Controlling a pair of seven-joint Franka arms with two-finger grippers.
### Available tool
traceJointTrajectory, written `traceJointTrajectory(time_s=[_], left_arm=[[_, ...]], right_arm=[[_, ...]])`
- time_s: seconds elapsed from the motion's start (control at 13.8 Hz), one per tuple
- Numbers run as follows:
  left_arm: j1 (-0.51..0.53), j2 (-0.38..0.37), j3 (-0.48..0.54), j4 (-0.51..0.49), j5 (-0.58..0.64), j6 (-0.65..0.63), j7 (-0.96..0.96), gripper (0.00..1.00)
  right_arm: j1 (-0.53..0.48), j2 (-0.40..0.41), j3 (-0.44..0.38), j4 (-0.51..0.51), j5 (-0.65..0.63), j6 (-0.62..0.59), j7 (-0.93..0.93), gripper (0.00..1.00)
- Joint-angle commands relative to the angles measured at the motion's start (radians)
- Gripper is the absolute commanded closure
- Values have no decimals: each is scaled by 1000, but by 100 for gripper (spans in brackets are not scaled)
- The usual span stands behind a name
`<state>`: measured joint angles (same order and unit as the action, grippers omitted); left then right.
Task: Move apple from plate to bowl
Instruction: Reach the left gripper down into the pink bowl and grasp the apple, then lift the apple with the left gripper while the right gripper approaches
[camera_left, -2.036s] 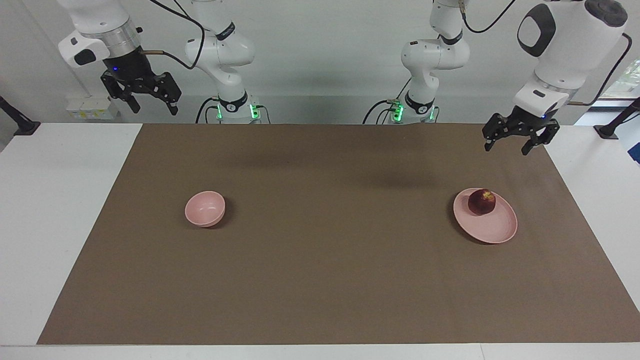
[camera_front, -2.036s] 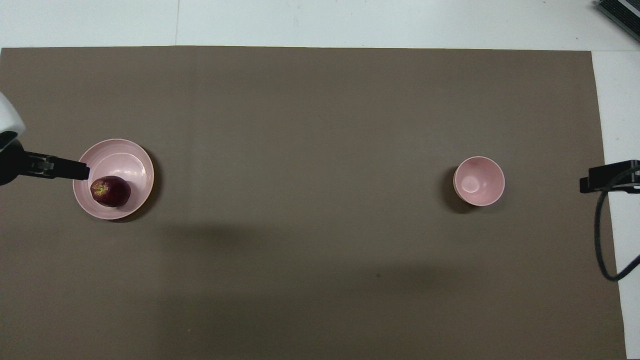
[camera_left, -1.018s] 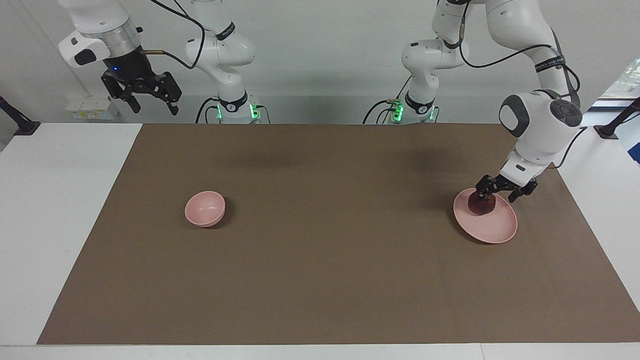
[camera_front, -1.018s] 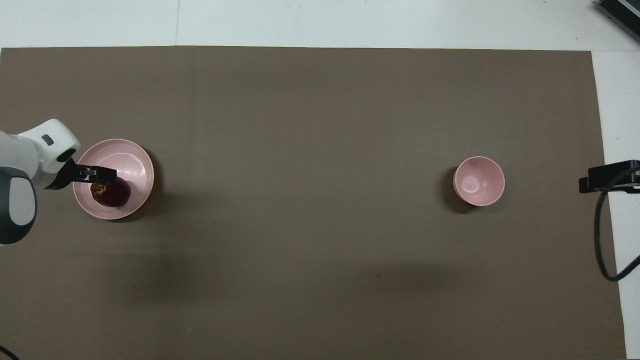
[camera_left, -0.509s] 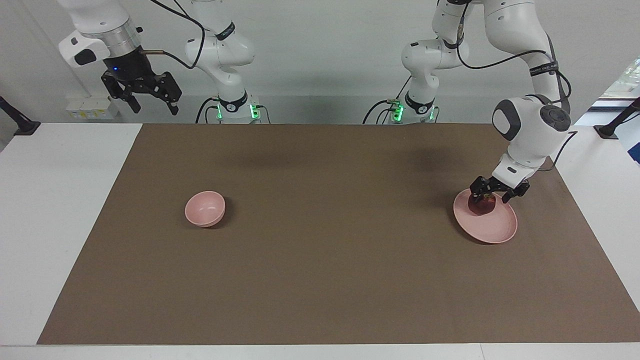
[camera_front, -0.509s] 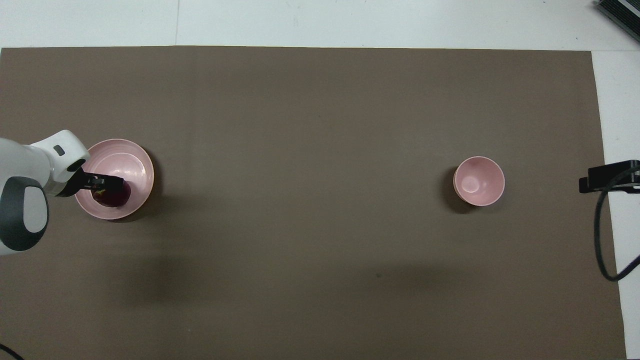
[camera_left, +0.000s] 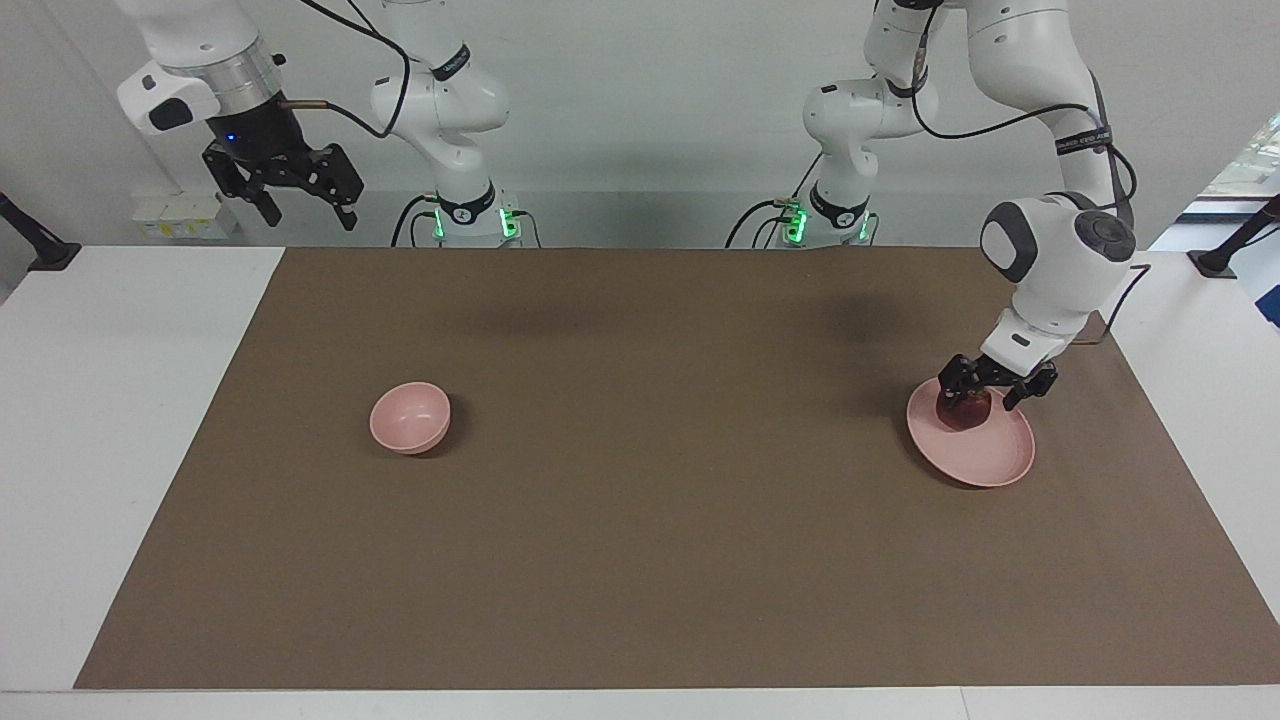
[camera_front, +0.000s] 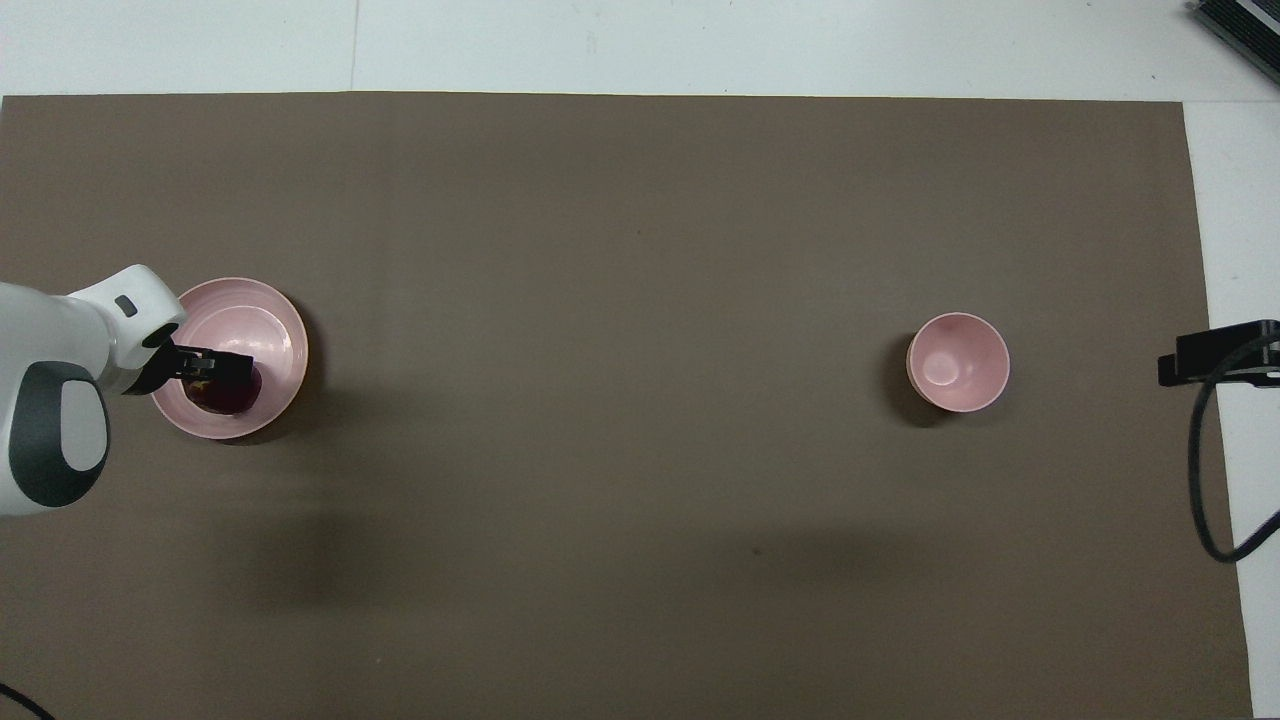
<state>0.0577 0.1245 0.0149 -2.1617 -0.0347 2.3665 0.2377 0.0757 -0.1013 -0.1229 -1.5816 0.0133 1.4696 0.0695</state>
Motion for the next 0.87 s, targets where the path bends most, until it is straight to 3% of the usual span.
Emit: traceJointTrajectory(time_s=[0.0, 0.15, 0.22, 0.29, 0.44, 0.58, 0.65, 0.8], left_arm=[[1, 12, -3, -20, -19, 46, 21, 0], [-2, 10, -3, -20, -19, 33, 22, 0], [-2, 9, -1, -18, -19, 14, 23, 8], [-2, 7, -1, -17, -19, -1, 28, 20], [-1, -25, 2, -17, -17, -30, 29, 64], [2, -46, 2, -13, -17, -58, 28, 93], [2, -48, 2, -6, -16, -58, 28, 100], [2, -71, 0, 16, -17, -62, 23, 100]], right_arm=[[-2, -20, 2, -15, 16, -43, 6, 0], [-2, -21, 3, -15, 25, -49, 4, 0], [-2, -21, 6, -15, 28, -46, 3, 0], [1, -21, 9, -15, 27, -57, 0, 0], [13, -24, 20, -18, 23, -42, -28, 0], [15, -28, 23, -34, 27, -12, -31, 0], [16, -25, 25, -49, 30, 1, -30, 0], [62, -21, 29, -92, 37, 64, -20, 0]])
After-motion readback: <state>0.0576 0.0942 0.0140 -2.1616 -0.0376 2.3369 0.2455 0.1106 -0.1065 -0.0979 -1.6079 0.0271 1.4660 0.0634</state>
